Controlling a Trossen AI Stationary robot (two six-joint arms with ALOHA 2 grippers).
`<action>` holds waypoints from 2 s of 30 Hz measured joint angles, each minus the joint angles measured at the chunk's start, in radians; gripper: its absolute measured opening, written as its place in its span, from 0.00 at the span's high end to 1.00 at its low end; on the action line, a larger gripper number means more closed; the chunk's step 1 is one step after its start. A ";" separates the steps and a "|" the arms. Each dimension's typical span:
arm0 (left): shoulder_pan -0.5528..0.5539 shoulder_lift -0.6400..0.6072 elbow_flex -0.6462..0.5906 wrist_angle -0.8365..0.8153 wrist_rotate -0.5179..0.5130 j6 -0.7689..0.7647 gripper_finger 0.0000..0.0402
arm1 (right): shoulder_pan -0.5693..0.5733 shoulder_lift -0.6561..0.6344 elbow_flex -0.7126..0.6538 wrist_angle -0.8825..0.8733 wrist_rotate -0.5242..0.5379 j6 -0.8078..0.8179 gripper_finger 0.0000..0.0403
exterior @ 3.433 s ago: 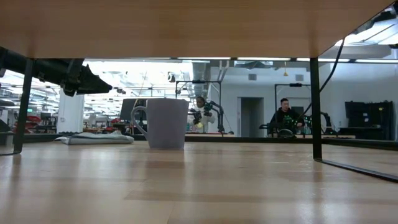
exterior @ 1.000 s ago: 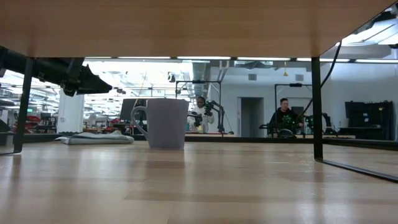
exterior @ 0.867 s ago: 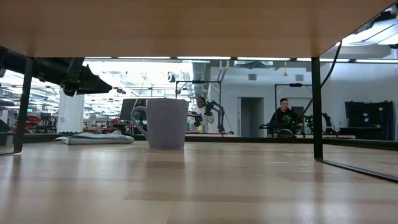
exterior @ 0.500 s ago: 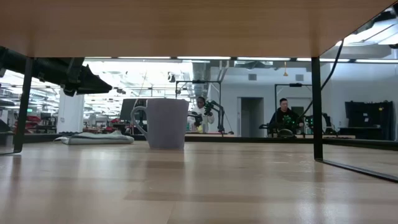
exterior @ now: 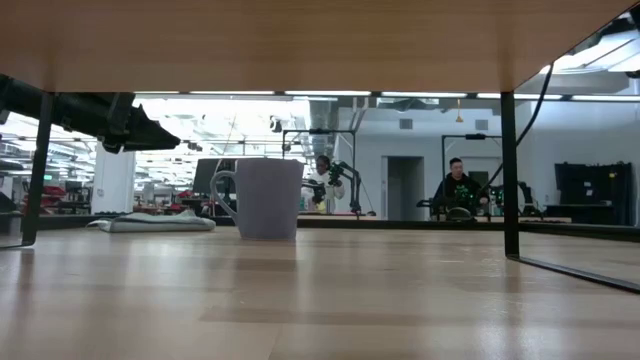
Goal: Stack small to large cups/mugs on shelf
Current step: Put the purple mug on the shelf
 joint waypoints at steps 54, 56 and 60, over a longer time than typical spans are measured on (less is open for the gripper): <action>0.000 0.000 0.000 -0.004 -0.031 0.005 0.61 | -0.075 0.000 -0.040 0.031 -0.147 -0.449 0.84; 0.000 0.000 0.000 -0.004 -0.031 0.005 0.61 | -0.074 0.000 -0.040 0.031 -0.151 -0.453 0.84; 0.000 0.000 0.000 -0.004 -0.031 0.005 0.61 | -0.074 0.000 -0.040 0.030 -0.152 -0.453 0.84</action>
